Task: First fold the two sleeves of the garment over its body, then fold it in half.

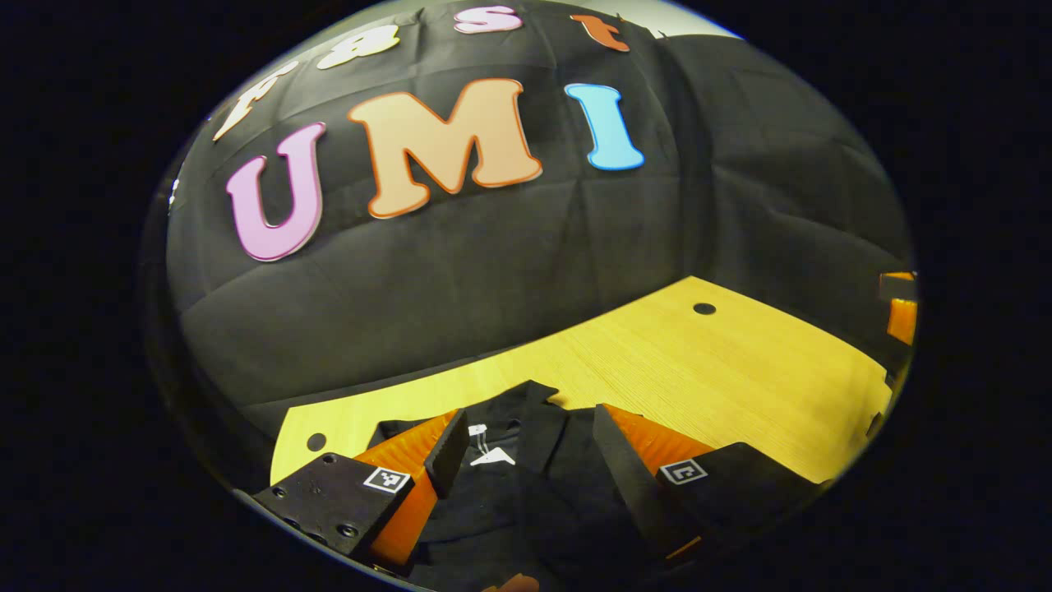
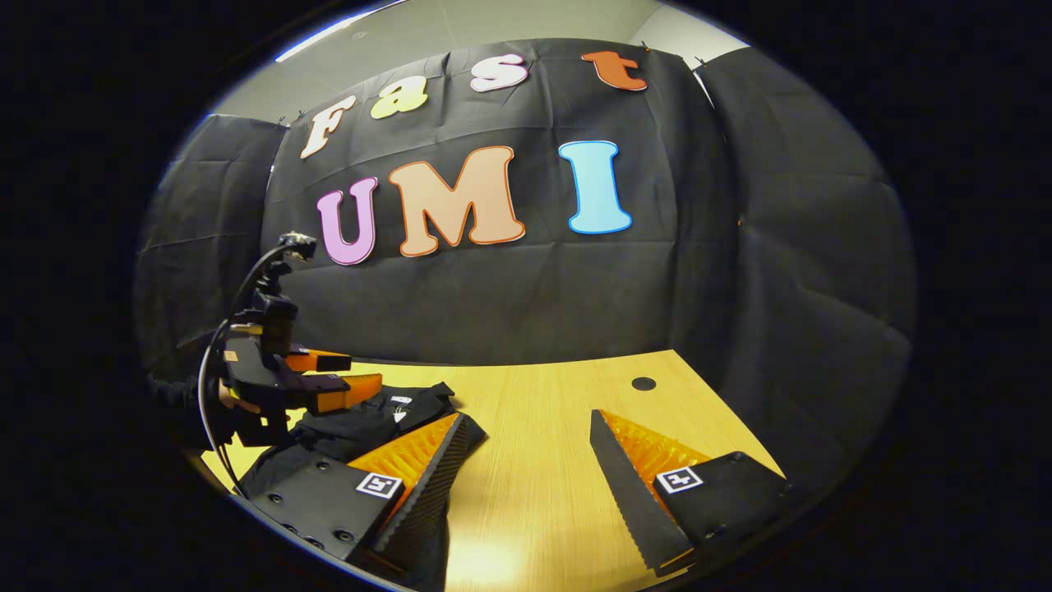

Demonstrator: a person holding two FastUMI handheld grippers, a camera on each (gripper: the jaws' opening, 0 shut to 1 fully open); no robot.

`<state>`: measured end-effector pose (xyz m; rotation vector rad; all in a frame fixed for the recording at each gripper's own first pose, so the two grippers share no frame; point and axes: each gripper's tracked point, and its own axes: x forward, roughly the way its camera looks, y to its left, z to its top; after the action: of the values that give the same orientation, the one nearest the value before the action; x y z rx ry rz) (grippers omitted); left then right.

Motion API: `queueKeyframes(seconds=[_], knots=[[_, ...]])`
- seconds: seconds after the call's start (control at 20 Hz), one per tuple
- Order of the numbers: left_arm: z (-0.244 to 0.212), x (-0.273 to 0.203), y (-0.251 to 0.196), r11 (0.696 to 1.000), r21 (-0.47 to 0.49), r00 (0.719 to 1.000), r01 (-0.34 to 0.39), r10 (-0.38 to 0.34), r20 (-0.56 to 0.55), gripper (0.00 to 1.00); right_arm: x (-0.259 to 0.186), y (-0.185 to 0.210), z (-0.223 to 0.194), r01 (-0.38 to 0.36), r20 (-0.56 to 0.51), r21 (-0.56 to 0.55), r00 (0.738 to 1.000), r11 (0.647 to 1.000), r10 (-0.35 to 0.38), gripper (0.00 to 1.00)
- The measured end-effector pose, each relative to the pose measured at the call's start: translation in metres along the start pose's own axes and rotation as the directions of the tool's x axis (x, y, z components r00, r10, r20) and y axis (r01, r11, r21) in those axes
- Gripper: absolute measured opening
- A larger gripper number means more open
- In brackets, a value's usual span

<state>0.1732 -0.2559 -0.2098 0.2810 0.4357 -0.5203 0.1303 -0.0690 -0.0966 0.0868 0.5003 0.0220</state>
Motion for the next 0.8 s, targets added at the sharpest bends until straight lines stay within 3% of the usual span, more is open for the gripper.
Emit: queueKeyframes(seconds=[0.25, 0.3, 0.35, 0.4, 0.65, 0.75, 0.8], knots=[[-0.005, -0.078, 0.048, 0.994, -0.083, 0.996, -0.071, 0.075, 0.047, 0.95, -0.008, 0.042, -0.006, -0.057, -0.003, -0.019, 0.998, 0.998, 0.057, 0.98], [-0.012, -0.097, 0.060, 0.992, -0.092, 0.994, -0.086, 0.092, 0.058, 0.95, -0.014, 0.053, -0.010, -0.063, -0.005, -0.030, 0.998, 0.998, 0.063, 0.93], [-0.021, -0.116, 0.071, 0.991, -0.090, 0.992, -0.102, 0.108, 0.062, 0.95, -0.022, 0.064, -0.017, -0.067, -0.012, -0.039, 0.998, 0.997, 0.067, 0.98], [-0.035, -0.136, 0.082, 0.989, -0.081, 0.990, -0.122, 0.127, 0.057, 0.94, -0.029, 0.076, -0.027, -0.077, -0.028, -0.040, 0.997, 0.996, 0.075, 0.93], [-0.121, -0.221, 0.112, 0.979, -0.076, 0.981, -0.190, 0.187, -0.045, 0.94, -0.071, 0.128, -0.081, -0.099, -0.098, -0.060, 0.991, 0.993, 0.093, 0.98], [-0.156, -0.248, 0.114, 0.973, -0.108, 0.977, -0.202, 0.192, -0.095, 0.94, -0.085, 0.137, -0.105, -0.091, -0.129, -0.076, 0.988, 0.993, 0.080, 0.93], [-0.172, -0.259, 0.113, 0.971, -0.126, 0.975, -0.203, 0.189, -0.114, 0.94, -0.092, 0.141, -0.115, -0.090, -0.144, -0.078, 0.987, 0.993, 0.078, 0.98]])
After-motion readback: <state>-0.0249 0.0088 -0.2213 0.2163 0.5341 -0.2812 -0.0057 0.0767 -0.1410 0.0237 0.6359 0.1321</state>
